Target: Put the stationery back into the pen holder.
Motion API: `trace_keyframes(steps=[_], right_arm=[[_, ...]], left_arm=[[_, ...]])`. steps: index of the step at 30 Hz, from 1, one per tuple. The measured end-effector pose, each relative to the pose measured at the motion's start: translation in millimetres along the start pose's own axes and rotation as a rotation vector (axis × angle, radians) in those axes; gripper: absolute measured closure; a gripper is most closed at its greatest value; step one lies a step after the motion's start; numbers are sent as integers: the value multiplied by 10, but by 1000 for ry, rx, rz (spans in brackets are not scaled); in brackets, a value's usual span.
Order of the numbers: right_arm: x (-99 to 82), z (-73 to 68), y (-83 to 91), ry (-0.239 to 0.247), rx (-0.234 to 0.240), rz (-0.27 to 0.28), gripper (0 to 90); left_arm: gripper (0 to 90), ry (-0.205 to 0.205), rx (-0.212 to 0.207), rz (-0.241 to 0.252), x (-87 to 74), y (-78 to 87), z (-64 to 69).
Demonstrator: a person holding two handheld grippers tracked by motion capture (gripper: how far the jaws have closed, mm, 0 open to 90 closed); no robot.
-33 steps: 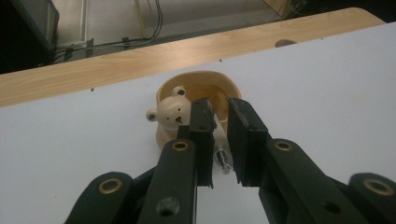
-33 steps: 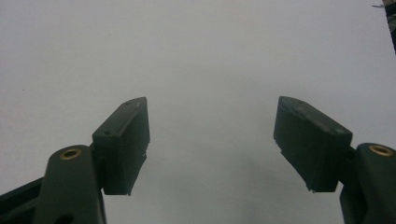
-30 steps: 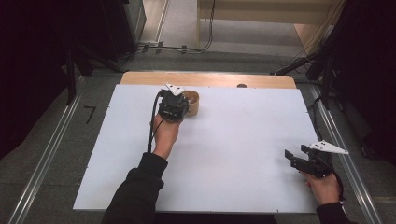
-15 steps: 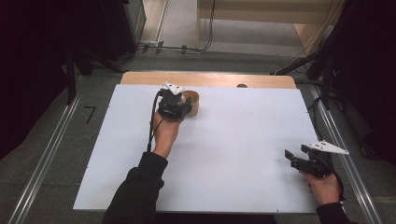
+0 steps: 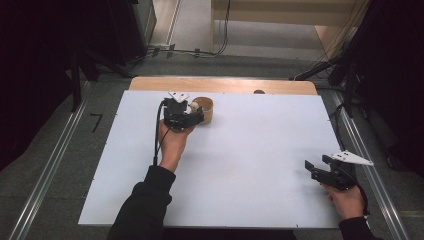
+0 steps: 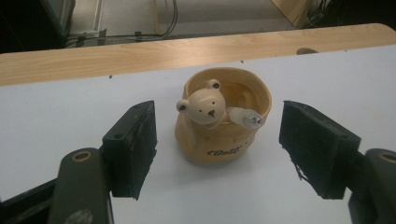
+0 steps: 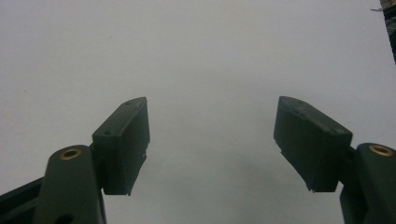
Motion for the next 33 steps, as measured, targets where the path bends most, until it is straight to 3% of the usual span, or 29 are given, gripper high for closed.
trace_keyframes(steps=[9,17,33], right_arm=[[-1,-5,1,-3,0,0,253],[-4,-11,-4,-2,0,-3,253],[-7,-14,6,-4,0,0,252]], left_arm=[[215,27,12,-28,-246,31,-106],[200,40,-2,-50,-446,70,-141],[162,68,-14,-47,-691,191,-179]])
Point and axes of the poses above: each handheld gripper's, and its own axes: y roughly backward along the jaws, x roughly out of its top, z roughly to its right, the point moved 10 cm from there along -y, roughly forward along the jaws, and after that the axes turned 12 degrees about -y, right-handed, at the moved point
